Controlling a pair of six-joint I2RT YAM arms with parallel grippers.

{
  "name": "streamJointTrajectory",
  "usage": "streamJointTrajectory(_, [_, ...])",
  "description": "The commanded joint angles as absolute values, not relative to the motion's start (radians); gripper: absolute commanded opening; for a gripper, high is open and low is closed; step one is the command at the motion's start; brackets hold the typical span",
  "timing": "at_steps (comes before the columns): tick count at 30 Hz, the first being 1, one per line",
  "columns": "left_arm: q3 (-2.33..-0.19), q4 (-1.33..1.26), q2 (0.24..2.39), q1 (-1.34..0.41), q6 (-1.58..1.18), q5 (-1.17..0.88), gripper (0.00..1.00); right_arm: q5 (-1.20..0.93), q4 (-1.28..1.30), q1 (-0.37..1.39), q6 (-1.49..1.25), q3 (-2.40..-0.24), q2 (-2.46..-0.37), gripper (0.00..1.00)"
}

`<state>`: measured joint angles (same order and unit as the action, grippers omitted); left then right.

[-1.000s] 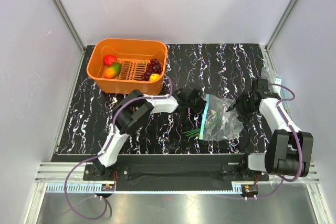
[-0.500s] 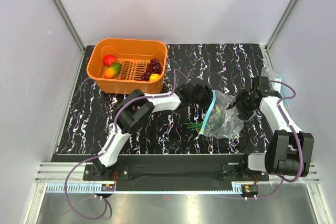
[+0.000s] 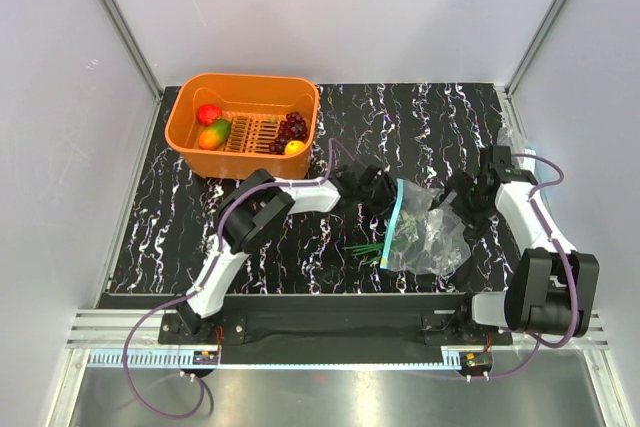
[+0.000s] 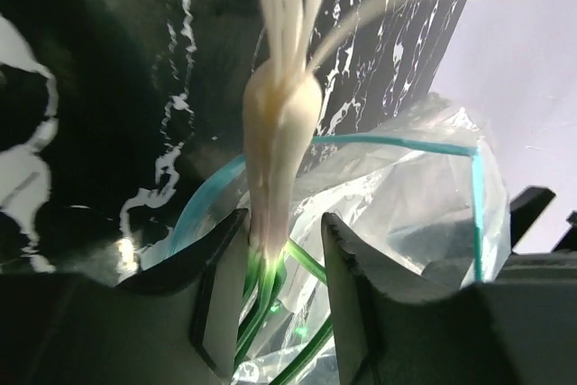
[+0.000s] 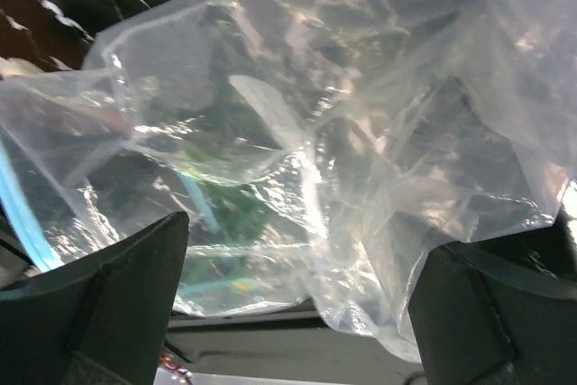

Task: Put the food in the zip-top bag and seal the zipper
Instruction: Place the fake vegetable in the zipper food storage bag.

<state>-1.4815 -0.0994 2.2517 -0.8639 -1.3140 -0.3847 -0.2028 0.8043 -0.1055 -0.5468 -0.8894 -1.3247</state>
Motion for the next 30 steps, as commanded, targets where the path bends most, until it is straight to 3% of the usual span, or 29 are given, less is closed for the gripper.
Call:
streamJointTrajectory(1, [-1.474, -0.143, 2.18, -0.842, -1.298, -0.416, 0.41, -0.085, 0.942, -0.098, -0.482, -0.983, -1.289, 1.0])
streamJointTrajectory(13, [-1.489, -0.167, 2.195, -0.83, -1.313, -0.436, 0.38, 0.149, 1.135, -0.084, -0.453, -1.181, -1.31, 1.0])
streamJointTrajectory(18, [-1.499, -0.204, 2.197, -0.824, -1.333, -0.465, 0.39, 0.066, 1.112, -0.077, -0.456, -1.118, -1.373, 1.0])
streamJointTrajectory(25, [-1.431, -0.178, 2.143, -0.792, -1.339, -0.469, 0.42, -0.115, 1.025, -0.051, -0.434, -1.146, -1.295, 0.89])
streamJointTrajectory(30, [-1.416, -0.153, 2.134, -0.776, -1.333, -0.477, 0.42, -0.12, 0.993, 0.127, -0.448, -1.189, -1.325, 0.87])
